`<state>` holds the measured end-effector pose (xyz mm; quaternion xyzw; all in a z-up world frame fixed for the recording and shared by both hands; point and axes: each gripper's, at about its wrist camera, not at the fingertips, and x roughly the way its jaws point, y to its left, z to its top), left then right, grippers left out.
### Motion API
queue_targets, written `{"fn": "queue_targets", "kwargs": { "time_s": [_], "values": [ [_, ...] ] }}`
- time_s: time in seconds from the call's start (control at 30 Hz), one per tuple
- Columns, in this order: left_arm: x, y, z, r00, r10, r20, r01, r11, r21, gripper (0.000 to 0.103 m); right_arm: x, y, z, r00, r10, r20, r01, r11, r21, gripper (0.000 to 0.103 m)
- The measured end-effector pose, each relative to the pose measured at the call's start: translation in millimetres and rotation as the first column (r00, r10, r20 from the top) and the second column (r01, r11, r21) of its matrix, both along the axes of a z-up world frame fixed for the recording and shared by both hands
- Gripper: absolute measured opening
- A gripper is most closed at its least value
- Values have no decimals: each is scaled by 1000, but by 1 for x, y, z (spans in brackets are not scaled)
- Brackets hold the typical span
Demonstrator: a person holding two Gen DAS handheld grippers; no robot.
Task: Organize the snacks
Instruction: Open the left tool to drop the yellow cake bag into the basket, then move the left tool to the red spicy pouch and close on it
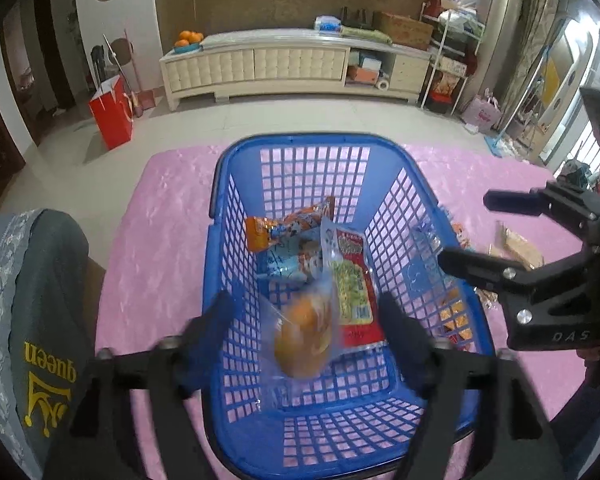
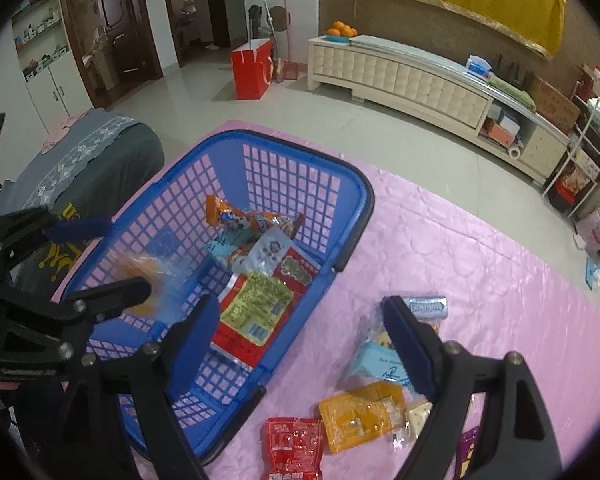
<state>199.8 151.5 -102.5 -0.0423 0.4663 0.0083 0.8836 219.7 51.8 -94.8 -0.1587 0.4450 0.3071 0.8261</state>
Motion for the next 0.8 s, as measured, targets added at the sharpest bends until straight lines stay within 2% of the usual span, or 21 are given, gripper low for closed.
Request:
{"fn": "queue_targets", "kwargs": {
  "time_s": [0.37,0.8],
  "values": [
    [-22,-10,29,999,3,49,-3,1000,5,77,-24,-24,31,999,-30,22,29,999,42,87],
    [-62,-84,81,988,-89,127,83,995,50,77,-68,-102,75,988,-120,92,115,991,68,87]
  ]
}}
